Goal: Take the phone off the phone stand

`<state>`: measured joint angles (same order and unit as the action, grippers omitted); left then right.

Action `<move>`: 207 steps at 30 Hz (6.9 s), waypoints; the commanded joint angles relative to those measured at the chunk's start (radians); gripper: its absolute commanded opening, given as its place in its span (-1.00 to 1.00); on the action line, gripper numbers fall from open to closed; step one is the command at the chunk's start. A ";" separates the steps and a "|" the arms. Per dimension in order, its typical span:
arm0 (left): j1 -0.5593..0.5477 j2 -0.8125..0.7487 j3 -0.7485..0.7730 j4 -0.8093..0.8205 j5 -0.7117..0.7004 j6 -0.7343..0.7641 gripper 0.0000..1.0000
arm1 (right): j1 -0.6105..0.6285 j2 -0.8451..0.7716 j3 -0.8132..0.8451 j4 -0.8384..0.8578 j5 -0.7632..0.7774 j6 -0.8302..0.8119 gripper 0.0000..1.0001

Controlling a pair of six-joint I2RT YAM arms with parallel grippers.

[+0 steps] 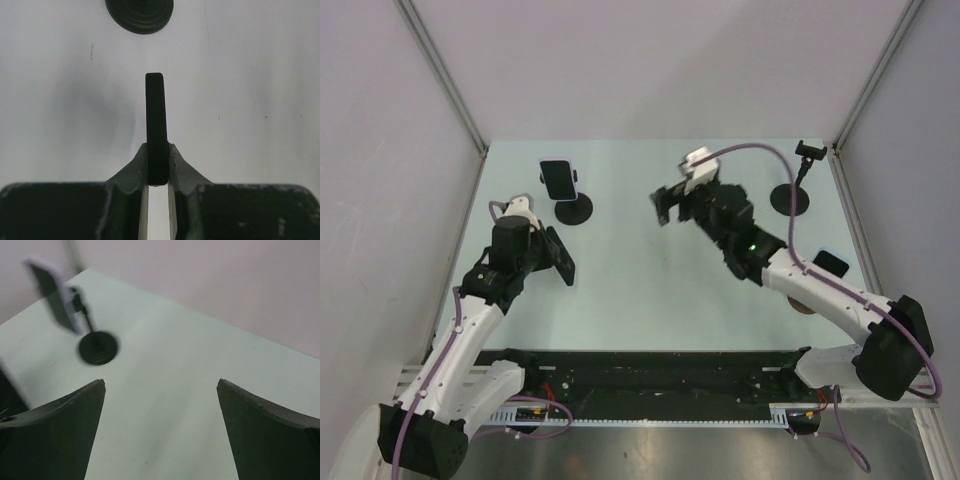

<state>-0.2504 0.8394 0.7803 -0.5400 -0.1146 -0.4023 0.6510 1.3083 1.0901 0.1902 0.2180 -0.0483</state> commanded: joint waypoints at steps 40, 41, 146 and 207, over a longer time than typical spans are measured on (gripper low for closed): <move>0.040 0.173 0.030 0.109 0.451 -0.107 -0.93 | 0.677 0.813 -0.015 0.876 0.610 -0.314 -0.30; 0.040 0.171 0.031 0.107 0.454 -0.104 -0.83 | 0.676 0.810 -0.016 0.873 0.618 -0.315 -0.54; 0.065 -0.195 -0.073 0.256 0.391 0.192 1.00 | -0.264 0.775 0.301 -0.302 -0.029 0.156 0.30; -0.003 0.576 0.571 0.285 -0.221 0.399 1.00 | 0.269 -0.448 -0.567 0.080 0.184 0.294 0.99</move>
<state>-0.2466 1.3502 1.2671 -0.2932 -0.2531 -0.0959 0.9211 0.8955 0.5381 0.1741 0.3775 0.2432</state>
